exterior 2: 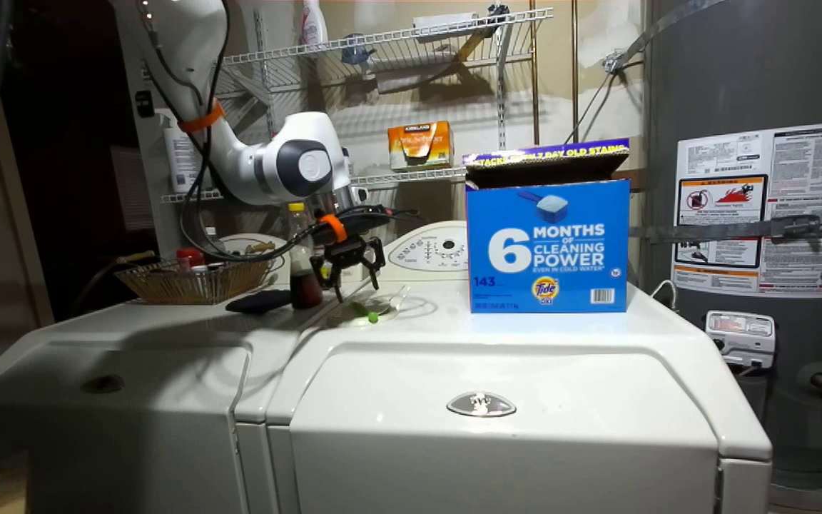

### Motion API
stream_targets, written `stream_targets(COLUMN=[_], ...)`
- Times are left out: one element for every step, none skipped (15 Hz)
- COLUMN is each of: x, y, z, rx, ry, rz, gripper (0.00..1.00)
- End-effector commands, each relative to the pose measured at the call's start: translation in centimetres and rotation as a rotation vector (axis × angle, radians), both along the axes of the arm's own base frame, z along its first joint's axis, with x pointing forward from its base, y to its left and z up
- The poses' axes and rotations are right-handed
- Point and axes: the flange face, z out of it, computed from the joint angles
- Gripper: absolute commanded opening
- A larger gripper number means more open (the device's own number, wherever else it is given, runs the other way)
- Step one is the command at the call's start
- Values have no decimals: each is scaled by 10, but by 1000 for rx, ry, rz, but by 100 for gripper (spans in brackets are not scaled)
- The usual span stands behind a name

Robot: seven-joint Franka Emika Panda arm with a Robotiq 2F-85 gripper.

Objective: Put the green object on the black pot holder.

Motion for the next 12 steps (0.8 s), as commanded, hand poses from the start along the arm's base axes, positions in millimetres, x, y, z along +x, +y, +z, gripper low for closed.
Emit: stream_targets(x=[15,16,17,19,20,21,22,22,23,21,18,16], y=[6,7,8,9,10,10,11,11,12,15,17,20], z=[-12,-15,-19,-22,-25,-28,-31,-33,-33,-30,-26,-21], rx=[0,-4,-2,-4,-4,-4,-5,-7,-10,-3,-4,4], ry=[0,3,9,10,15,19,23,27,28,30,30,35], rz=[47,54,61,65,68,72,75,77,77,74,70,60], gripper=[59,55,52,48,52,50,52,43,25,18,11,4])
